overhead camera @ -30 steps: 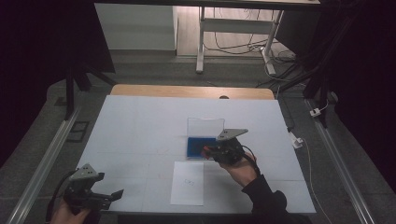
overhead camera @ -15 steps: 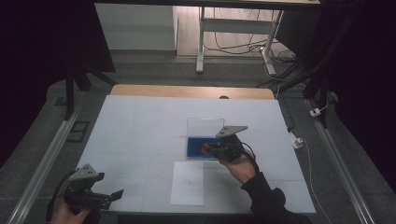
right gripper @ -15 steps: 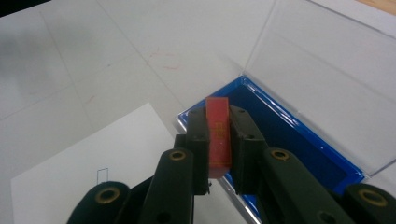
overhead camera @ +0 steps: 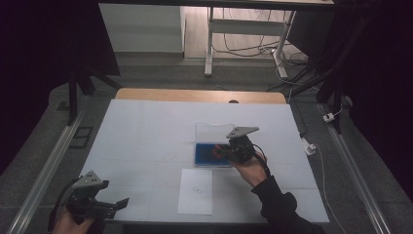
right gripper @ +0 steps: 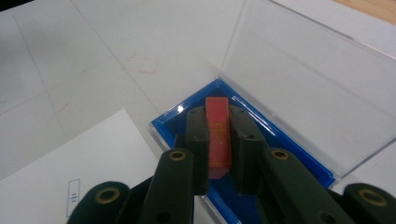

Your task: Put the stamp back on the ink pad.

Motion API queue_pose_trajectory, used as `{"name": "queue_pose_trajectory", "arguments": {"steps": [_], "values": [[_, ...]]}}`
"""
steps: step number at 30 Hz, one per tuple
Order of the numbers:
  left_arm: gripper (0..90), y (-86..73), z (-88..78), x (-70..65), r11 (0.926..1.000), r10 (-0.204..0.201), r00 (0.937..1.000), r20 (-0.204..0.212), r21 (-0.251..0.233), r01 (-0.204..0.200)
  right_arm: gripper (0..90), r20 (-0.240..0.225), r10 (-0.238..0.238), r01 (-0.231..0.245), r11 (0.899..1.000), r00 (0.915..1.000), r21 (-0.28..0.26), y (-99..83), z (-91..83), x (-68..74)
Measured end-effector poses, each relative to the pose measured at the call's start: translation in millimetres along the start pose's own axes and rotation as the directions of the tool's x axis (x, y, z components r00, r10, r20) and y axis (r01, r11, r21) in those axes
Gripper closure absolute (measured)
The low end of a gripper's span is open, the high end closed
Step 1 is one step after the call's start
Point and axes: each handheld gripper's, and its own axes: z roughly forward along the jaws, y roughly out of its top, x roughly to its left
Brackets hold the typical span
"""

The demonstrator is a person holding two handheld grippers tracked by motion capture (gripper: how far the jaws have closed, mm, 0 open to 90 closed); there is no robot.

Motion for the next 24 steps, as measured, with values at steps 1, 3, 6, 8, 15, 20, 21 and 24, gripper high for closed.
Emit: {"name": "queue_pose_trajectory", "arguments": {"steps": [1, 3, 6, 8, 15, 20, 21, 24], "values": [[2.4, 0.0, 0.0, 0.0, 1.0, 0.0, 1.0, -0.001, 0.001, 0.0, 79.7, 0.005, -0.002, 0.002, 1.0, 1.0, 0.0, 0.3, 0.4, -1.0], [2.3, 0.1, 0.1, -0.1, 1.0, 0.001, 1.0, -0.002, 0.001, -0.001, 79.7, 0.008, 0.001, -0.001, 1.0, 1.0, 0.003, 0.9, 1.4, -3.1], [2.3, 0.2, 0.2, -0.1, 1.0, 0.0, 1.0, -0.002, 0.002, 0.0, 79.7, 0.016, 0.001, -0.001, 1.0, 0.9999, 0.012, 1.6, 3.9, -5.7], [2.3, 0.2, 0.2, 0.0, 1.0, 0.0, 1.0, -0.002, 0.002, 0.0, 79.7, 0.018, 0.001, -0.002, 1.0, 0.9998, 0.014, 1.9, 6.3, -7.2], [2.4, 0.2, 0.3, 0.1, 1.0, -0.001, 1.0, -0.002, 0.003, 0.001, 79.6, 0.031, -0.01, 0.009, 0.999, 0.9995, 0.043, 4.1, 17.1, -10.7], [2.4, 0.2, 0.3, 0.1, 1.0, -0.001, 1.0, -0.002, 0.003, 0.001, 79.6, 0.033, -0.019, 0.016, 0.998, 0.9993, 0.066, 2.8, 27.1, -12.9], [2.4, 0.2, 0.3, 0.1, 1.0, 0.0, 1.0, -0.002, 0.003, 0.0, 79.6, 0.035, -0.022, 0.02, 0.997, 0.9991, 0.074, 2.8, 28.7, -13.0], [2.4, 0.2, 0.3, 0.0, 1.0, 0.0, 1.0, -0.002, 0.003, 0.0, 79.6, 0.039, -0.033, 0.03, 0.996, 0.9987, 0.085, 2.2, 33.5, -12.5]]}}
